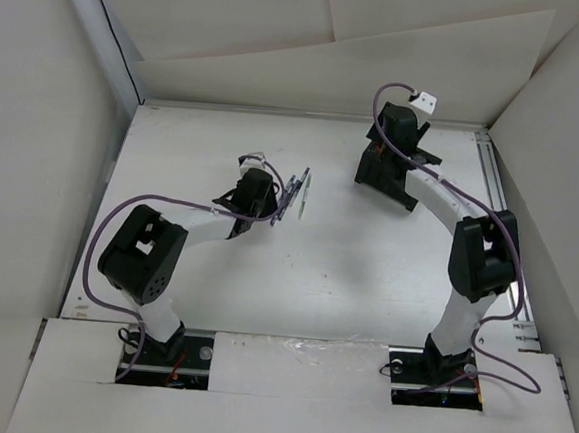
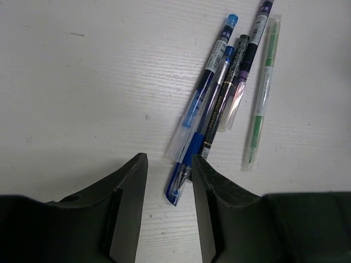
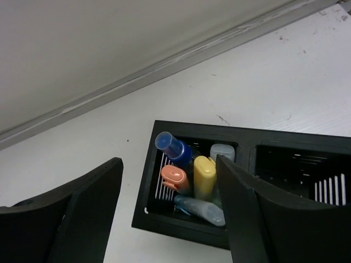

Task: Sort the stationery into containers
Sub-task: Place the pen in the storage box, then pick up the pen from the center of the board.

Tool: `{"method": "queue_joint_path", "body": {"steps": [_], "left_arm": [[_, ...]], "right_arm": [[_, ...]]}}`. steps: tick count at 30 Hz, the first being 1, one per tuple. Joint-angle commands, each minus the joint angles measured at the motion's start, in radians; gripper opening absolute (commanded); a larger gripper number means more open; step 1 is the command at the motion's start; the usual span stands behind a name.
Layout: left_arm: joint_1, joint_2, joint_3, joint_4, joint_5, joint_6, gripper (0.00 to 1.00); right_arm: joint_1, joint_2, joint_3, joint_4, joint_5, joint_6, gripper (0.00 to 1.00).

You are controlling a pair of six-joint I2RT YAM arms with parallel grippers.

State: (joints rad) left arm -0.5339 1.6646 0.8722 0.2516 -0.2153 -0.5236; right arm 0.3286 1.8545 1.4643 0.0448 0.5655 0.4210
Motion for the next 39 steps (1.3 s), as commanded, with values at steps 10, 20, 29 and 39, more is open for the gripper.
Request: {"method": "queue_joint_path", "body": {"steps": [10,20,29,39], "left_arm": [[0.002,0.107,0.181,-0.032,-0.039,0.053,0.24],[0.002,0.259,0.344,-0.107,-0.029,0.091,0.2],[-0.038,0.316,0.376,-0.163,-0.136,0.109,0.17],[-0.038,0.314,0.323,-0.12,-0.136,0.109,0.15]], "right_arm": [[0.042,-0.363,-0.223,-0.029,-0.108,0.124,0.25],[0.158,-0.452,-0.407,-0.029,-0.179,0.133,0.01],[0.187,-0.452,-0.437,-0.02,-0.214,0.142,0.19],[0.214,-0.452,-0.446,-0.011,-0.223,0.142,0.24]]}}
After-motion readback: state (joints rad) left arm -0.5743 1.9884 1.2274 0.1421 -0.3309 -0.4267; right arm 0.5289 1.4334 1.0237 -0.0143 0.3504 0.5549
